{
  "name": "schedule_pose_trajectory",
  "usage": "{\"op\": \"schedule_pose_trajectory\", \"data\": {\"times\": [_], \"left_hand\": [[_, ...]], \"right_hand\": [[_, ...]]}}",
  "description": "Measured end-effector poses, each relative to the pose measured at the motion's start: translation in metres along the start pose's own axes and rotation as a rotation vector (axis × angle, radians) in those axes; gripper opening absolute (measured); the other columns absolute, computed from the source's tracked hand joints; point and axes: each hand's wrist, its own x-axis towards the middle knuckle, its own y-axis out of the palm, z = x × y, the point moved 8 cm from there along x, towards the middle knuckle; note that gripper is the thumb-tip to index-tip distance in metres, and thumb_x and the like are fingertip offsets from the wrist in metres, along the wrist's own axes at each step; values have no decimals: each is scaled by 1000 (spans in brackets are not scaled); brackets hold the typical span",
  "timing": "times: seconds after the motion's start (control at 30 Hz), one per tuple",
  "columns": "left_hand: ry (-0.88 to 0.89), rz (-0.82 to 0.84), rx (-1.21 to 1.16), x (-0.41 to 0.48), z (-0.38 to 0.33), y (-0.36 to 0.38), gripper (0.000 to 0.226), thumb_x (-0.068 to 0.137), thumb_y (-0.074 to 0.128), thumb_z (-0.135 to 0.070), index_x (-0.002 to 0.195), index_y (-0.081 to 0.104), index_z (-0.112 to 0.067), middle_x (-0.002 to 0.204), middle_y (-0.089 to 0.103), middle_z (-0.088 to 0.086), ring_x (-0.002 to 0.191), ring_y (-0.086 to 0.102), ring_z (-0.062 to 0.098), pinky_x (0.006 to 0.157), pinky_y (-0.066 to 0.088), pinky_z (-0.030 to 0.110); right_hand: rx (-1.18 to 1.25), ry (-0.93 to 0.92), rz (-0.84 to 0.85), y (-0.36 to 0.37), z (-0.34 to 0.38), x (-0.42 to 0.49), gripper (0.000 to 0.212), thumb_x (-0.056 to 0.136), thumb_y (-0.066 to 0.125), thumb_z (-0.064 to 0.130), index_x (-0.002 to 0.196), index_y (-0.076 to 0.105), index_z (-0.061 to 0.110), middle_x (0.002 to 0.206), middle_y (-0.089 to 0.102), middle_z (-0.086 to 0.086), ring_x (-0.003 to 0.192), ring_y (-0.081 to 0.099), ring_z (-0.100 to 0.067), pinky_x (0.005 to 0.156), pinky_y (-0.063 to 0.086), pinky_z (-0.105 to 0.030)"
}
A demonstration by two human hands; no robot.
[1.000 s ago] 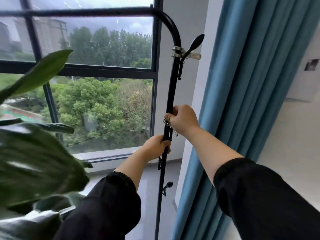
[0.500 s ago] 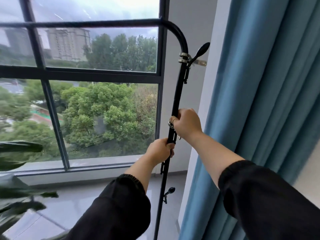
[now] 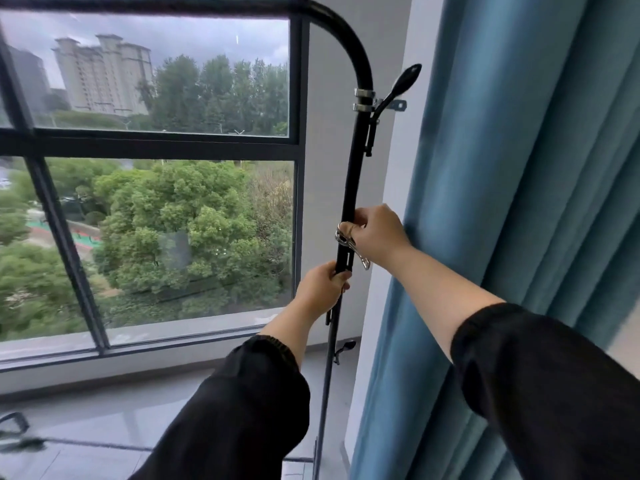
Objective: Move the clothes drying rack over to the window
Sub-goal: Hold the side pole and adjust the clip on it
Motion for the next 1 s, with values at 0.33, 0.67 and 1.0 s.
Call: {"op": "schedule_pose_trajectory", "data": {"times": [0.33,0.67,1.0], "left_hand": [[-199,71,-203,-24,69,3,35,89,59,-37,115,59,-13,106,69,9,90,69,23,70,52,34],[-331,319,-75,-51,157,16,32,95,50,-15,126,55,-11,116,63,12,85,63,20,55,43,22],[-179,512,64,-4,172,68,57,88,47,8,140,42,-16,136,51,11,107,58,27,76,53,30]], "right_hand": [[567,361,-169,8,-60,-62,29,100,35,7,125,50,10,108,61,1,97,55,-6,79,39,-12],[386,444,103,105,-60,-88,37,90,59,11,126,57,4,127,61,-12,117,57,-23,100,41,-28],[213,349,32,117,-70,-47,27,82,63,2,62,53,17,67,58,-2,73,56,-19,70,42,-27]]}}
